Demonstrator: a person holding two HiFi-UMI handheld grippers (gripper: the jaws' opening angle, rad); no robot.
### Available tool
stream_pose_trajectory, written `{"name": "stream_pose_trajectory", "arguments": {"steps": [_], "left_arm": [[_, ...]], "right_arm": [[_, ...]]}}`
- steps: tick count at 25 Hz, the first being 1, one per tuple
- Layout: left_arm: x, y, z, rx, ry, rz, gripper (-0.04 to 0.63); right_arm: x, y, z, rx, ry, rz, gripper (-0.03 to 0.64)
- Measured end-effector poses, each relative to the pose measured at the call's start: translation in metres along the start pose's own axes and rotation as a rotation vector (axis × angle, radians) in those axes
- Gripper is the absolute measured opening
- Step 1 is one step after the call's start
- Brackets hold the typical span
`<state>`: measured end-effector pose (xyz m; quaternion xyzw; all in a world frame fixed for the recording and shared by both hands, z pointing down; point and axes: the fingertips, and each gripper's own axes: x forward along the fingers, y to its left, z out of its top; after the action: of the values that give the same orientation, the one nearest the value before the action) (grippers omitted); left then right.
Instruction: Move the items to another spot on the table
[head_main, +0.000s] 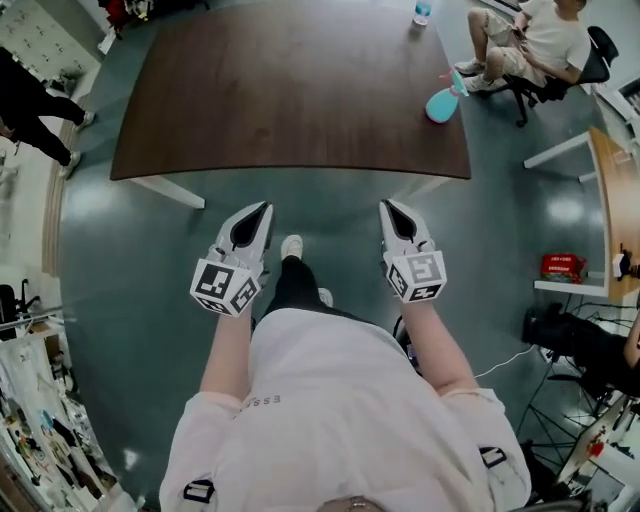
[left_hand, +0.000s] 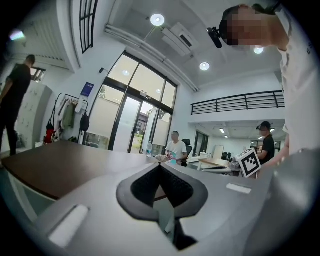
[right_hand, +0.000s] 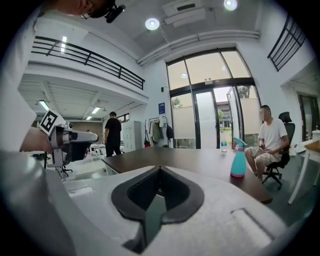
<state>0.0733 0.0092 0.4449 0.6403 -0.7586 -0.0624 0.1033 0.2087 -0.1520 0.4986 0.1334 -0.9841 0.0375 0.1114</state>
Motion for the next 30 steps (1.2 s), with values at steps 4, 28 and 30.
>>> {"name": "stream_pose_trajectory", "arguments": {"steps": [4, 28, 30], "left_arm": [[-0.038, 0.02, 0.003, 0.001, -0.014, 0.05, 0.015], [-0.115, 0.11, 0.014, -0.029, -0.002, -0.026, 0.015], [-0.115, 0.113, 0.013, -0.031, -0.002, -0.027, 0.015]], "right_arm": [[0.005, 0.039, 0.01, -0.037, -0.023, 0.032, -0.009], [0.049, 0.159, 0.017, -0.025, -0.023, -0.027, -0.009], [0.051, 0.159, 0.018, -0.029, -0.022, -0.029, -0.009]]}}
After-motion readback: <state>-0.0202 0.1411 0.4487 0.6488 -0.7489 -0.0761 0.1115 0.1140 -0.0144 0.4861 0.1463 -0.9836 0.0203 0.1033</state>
